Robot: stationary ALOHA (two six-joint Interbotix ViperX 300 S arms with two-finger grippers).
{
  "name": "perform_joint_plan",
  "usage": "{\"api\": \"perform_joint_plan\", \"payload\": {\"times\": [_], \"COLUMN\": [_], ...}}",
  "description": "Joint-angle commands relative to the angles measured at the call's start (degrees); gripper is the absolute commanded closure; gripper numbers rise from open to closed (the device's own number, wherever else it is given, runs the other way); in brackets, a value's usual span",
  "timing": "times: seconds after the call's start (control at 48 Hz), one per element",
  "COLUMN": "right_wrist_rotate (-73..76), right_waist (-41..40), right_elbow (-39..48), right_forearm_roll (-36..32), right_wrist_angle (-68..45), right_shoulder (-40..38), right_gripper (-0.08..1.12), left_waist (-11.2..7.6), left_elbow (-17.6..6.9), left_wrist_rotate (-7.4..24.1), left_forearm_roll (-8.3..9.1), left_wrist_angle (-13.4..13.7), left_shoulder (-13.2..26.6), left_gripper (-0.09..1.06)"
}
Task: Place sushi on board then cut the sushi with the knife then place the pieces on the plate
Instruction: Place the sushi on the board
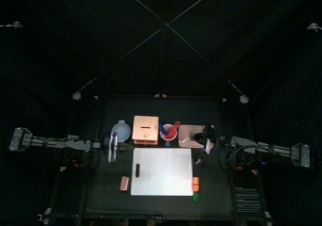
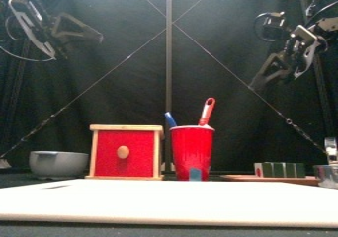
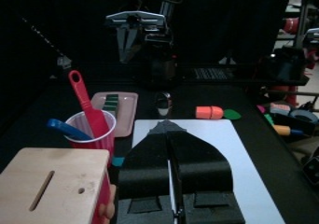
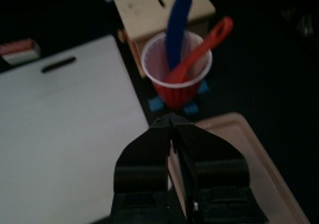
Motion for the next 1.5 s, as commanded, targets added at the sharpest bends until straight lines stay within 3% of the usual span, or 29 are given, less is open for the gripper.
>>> {"api": "perform_joint_plan", "payload": {"times": [0.021, 0.208, 0.375, 0.479, 0.75, 0.917, 1.5], "right_wrist_rotate": [-0.1, 0.2, -0.3, -0.6, -0.8, -3.3, -34.2], "right_waist": [-1.5, -2.5, -4.4, -5.0, -6.7, -8.1, -18.3], "right_elbow": [-3.0, -3.5, -3.9, -4.1, -4.3, -4.3, -6.8], "right_forearm_roll": [-1.9, -7.3, -7.9, -8.9, -14.6, -14.4, 6.3], "right_wrist_angle": [4.7, 7.4, 9.5, 10.9, 13.4, 14.0, 16.2], "right_shoulder": [1.5, 4.4, 7.2, 9.0, 13.4, 15.7, 25.8], "right_gripper": [0.79, 0.47, 0.15, 0.02, 0.01, 0.02, 0.02], "left_waist": [0.53, 1.14, 1.58, 1.67, 2.29, 2.64, 3.25], "left_elbow": [-1.3, -1.2, -1.1, -1.1, -1.1, -1.0, -0.6], "left_wrist_rotate": [0.1, 0.1, 0.1, 0.1, 0.0, -0.1, -0.3], "left_forearm_roll": [0.09, 0.0, 0.09, 0.09, 0.0, 0.0, -0.09], "left_wrist_angle": [-0.6, -0.7, -0.7, -0.6, -0.6, -0.6, -0.6], "left_shoulder": [1.2, 2.3, 2.4, 2.4, 2.5, 2.5, 2.5], "left_gripper": [0.99, 0.99, 0.99, 0.99, 0.99, 0.99, 0.99]}}
